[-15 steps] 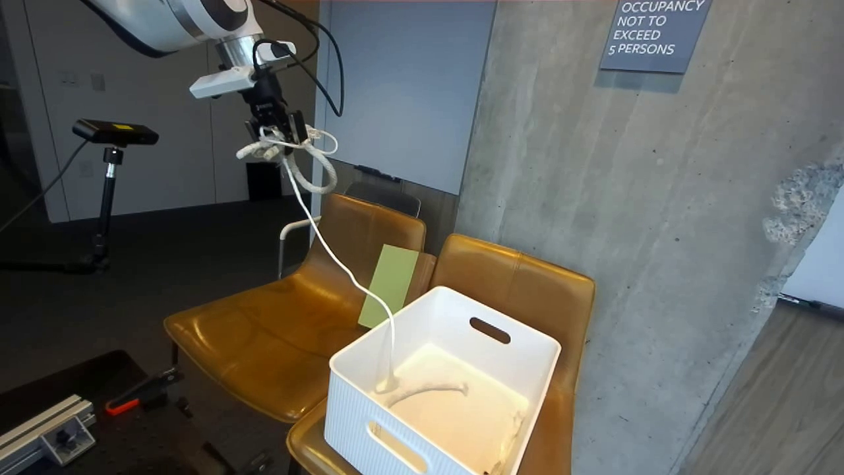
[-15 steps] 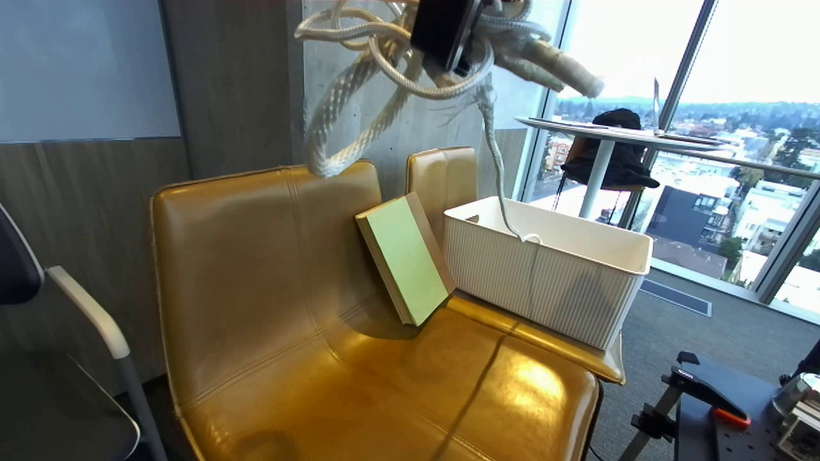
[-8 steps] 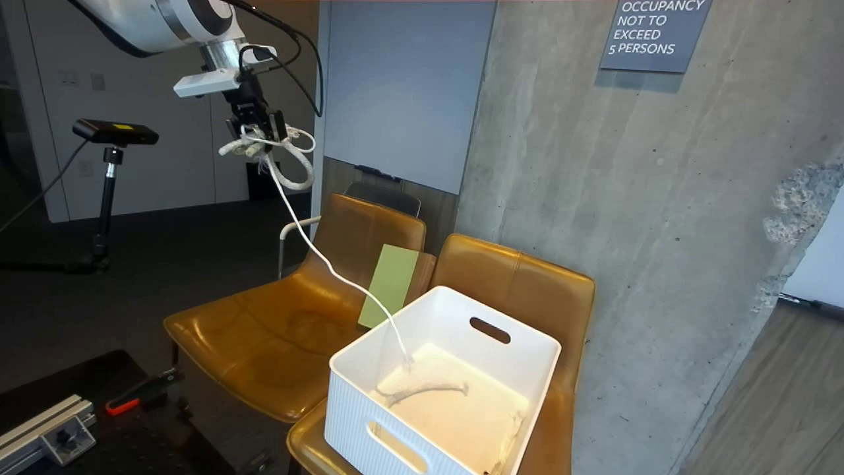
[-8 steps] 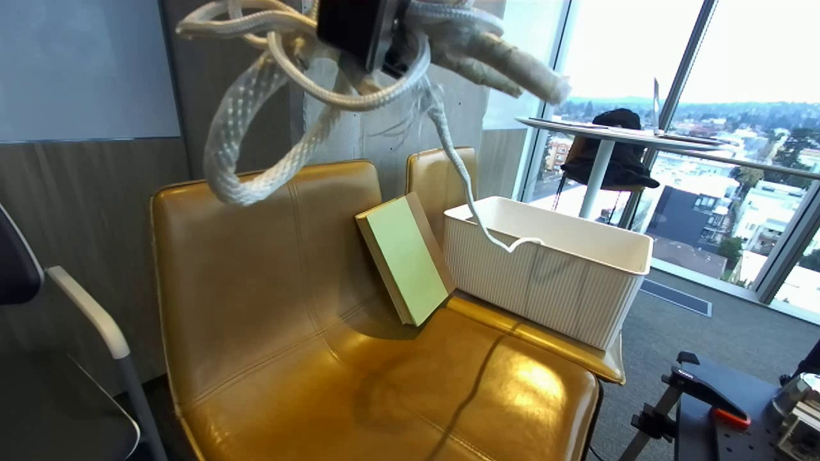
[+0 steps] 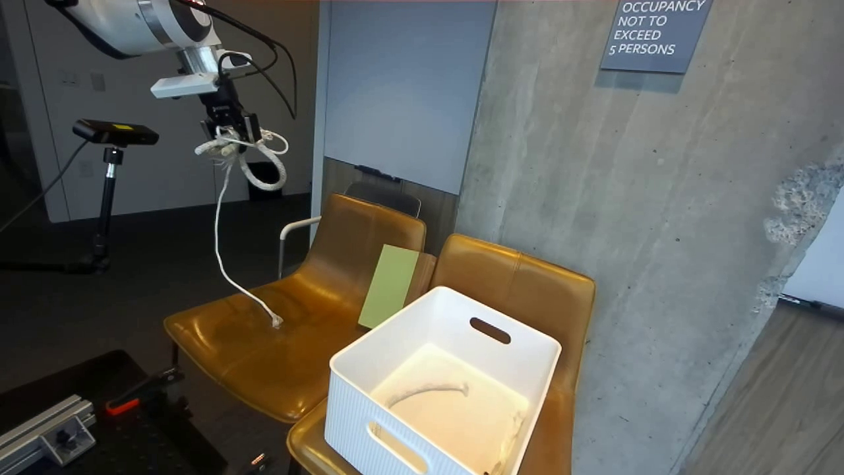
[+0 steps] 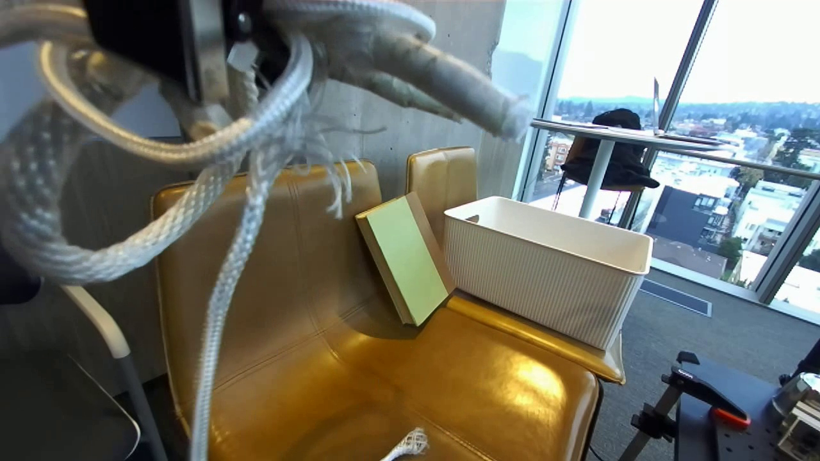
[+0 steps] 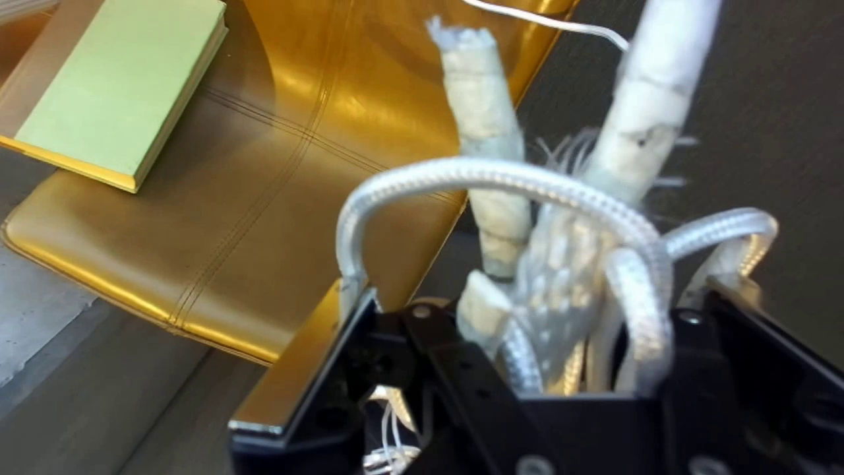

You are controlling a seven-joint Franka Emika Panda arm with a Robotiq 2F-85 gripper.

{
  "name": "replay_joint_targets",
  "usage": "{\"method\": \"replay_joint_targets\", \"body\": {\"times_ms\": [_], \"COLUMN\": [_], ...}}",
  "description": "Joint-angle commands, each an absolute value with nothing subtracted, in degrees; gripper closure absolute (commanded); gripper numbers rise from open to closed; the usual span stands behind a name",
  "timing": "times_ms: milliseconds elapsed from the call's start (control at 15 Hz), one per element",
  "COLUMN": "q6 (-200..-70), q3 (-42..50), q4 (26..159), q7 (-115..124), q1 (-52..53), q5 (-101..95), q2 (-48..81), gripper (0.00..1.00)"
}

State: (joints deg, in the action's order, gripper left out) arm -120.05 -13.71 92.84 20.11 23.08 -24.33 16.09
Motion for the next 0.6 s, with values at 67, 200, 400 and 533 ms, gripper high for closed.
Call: {"method": "replay_joint_targets", "body": {"times_ms": [67, 200, 400, 533], "q6": [-120.6, -121.7, -123.4, -125.4], "q3": [-9.9, -7.8, -5.5, -4.6], "q4": [96.5, 99.9, 105.0, 107.6], "q7": [18.9, 19.0, 18.9, 19.4], "q1": [19.9, 17.5, 14.1, 12.6], "q5": [-23.9, -23.8, -23.6, -23.9], "q2": [15.2, 14.3, 13.7, 14.2], "gripper": [1.00, 1.00, 1.00, 1.00]}}
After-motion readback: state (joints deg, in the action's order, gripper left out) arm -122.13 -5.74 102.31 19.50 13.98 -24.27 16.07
